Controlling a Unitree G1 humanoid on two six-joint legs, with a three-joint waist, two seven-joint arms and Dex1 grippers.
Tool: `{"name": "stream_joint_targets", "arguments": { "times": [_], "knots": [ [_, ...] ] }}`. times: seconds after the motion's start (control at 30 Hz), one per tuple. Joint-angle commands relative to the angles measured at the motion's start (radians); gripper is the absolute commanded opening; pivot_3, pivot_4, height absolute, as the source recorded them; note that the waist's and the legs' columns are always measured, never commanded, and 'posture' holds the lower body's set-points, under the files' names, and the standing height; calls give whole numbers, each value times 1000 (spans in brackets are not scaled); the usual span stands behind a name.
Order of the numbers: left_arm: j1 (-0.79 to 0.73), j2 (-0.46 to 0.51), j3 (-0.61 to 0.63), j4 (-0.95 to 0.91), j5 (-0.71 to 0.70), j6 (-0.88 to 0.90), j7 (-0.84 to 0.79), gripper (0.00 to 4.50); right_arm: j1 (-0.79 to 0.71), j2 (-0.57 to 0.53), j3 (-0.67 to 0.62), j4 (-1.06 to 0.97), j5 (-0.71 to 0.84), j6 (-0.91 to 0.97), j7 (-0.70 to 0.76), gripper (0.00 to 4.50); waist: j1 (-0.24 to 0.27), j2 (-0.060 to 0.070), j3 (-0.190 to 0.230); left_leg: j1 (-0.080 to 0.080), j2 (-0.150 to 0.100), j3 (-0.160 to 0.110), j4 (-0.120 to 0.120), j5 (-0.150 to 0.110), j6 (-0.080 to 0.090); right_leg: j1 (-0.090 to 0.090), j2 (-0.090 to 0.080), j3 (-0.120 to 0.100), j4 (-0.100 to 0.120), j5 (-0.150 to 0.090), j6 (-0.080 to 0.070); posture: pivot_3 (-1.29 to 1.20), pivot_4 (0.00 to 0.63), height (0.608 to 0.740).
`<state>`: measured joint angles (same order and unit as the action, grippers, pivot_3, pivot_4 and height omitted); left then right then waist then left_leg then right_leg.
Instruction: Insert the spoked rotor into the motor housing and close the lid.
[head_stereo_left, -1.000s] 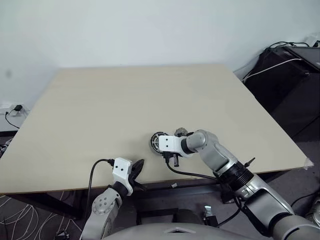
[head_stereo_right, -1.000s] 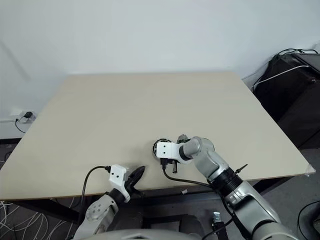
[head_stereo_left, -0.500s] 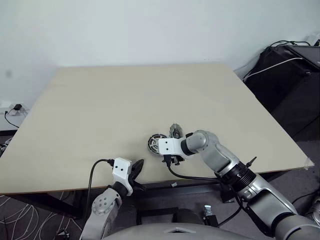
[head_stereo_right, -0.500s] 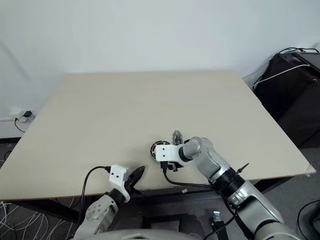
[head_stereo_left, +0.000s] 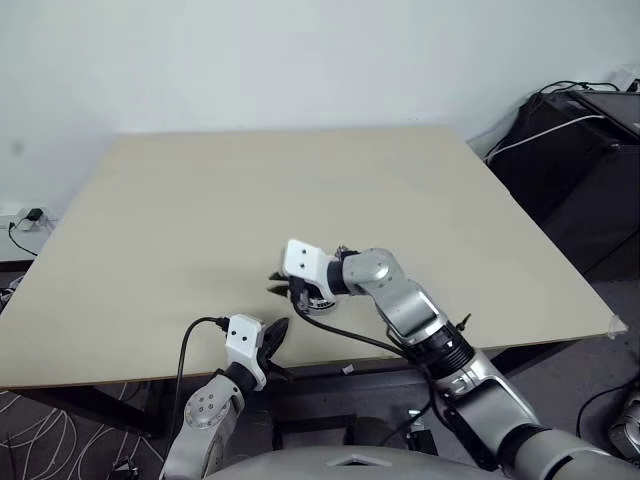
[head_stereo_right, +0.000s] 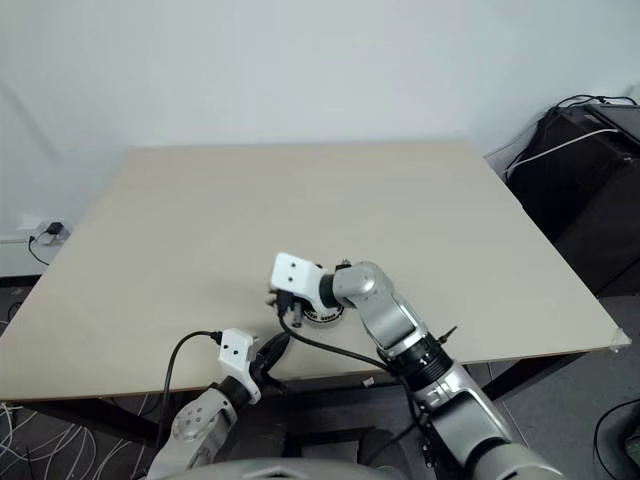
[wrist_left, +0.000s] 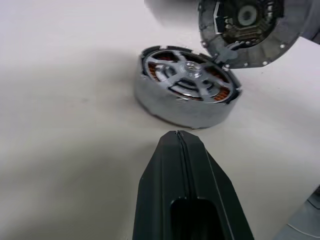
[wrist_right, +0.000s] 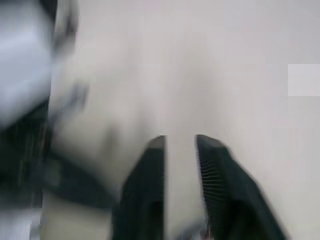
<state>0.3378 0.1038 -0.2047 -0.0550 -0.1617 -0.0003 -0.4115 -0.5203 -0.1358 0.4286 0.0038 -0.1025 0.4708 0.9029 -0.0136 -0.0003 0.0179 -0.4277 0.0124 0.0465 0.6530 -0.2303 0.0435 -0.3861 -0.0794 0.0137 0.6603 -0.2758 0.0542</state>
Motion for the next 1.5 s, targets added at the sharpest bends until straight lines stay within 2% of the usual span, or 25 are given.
{"name": "stream_joint_targets", "arguments": {
  "times": [0.03, 0.17, 0.33, 0.5, 0.63, 0.77, 0.9, 1.13, 1.5],
  "knots": [
    [-12, 0, 4, -15, -10, -11, -6, 0, -49, 40, -122, -22, 22, -22, -160, 36, 2, 0, 0, 0, 0, 0, 0, 0, 0, 0, 0, 0, 0, 0, 0, 0, 0, 740],
    [-9, 8, 5, -24, -8, -11, -12, 0, -63, 39, -233, -14, -7, -81, -359, 36, 3, 0, 0, -1, -2, 0, 0, 0, 0, 0, -3, 0, 0, 0, 0, 0, 0, 740],
    [-2, 30, 3, -39, -14, -9, -28, 0, 4, -94, -322, -36, -113, -173, -549, 36, 3, 0, -1, -3, -3, 1, -2, 0, 0, -3, -4, 1, -1, 0, -1, 0, 0, 740],
    [-4, 56, -3, -52, -8, -16, -51, 0, 201, -254, -401, -57, -162, -239, -620, 36, 2, 2, -1, -3, -3, 2, -4, 0, 0, -4, -3, 1, -1, -2, -4, 0, 0, 740],
    [-9, 75, 4, -61, -13, -8, -61, 0, 361, -299, -443, -83, -136, -277, -622, 36, -1, 4, -2, -2, -2, 3, -4, 3, 5, -4, 0, 2, -1, -2, -4, 0, 0, 740],
    [-10, 91, 7, -68, -17, 4, -70, 0, 490, -254, -462, -143, -41, -262, -586, 36, -7, 4, -1, 2, -1, 3, -3, 3, 6, 0, 6, 3, 0, -2, -3, 0, 0, 740],
    [-14, 102, 5, -76, -19, 21, -78, 0, 544, -188, -434, -205, 53, -255, -538, 36, -13, 3, 2, 9, -1, 2, -3, 2, 4, 8, 6, 3, 0, -3, -1, 0, 0, 740],
    [-20, 104, 4, -81, -20, 36, -84, 0, 527, -114, -364, -209, 115, -232, -500, 36, -9, 2, 2, 11, -1, 2, -3, 0, 1, 10, 1, 3, 0, -2, 0, 0, 0, 740],
    [-7, 96, 8, -96, -20, 41, -66, 0, 488, -78, -293, -166, 146, -216, -471, 36, -7, 1, 3, 11, -1, 2, -3, 0, 1, 9, 0, 3, -1, -2, 0, 0, 0, 740]
  ]
}}
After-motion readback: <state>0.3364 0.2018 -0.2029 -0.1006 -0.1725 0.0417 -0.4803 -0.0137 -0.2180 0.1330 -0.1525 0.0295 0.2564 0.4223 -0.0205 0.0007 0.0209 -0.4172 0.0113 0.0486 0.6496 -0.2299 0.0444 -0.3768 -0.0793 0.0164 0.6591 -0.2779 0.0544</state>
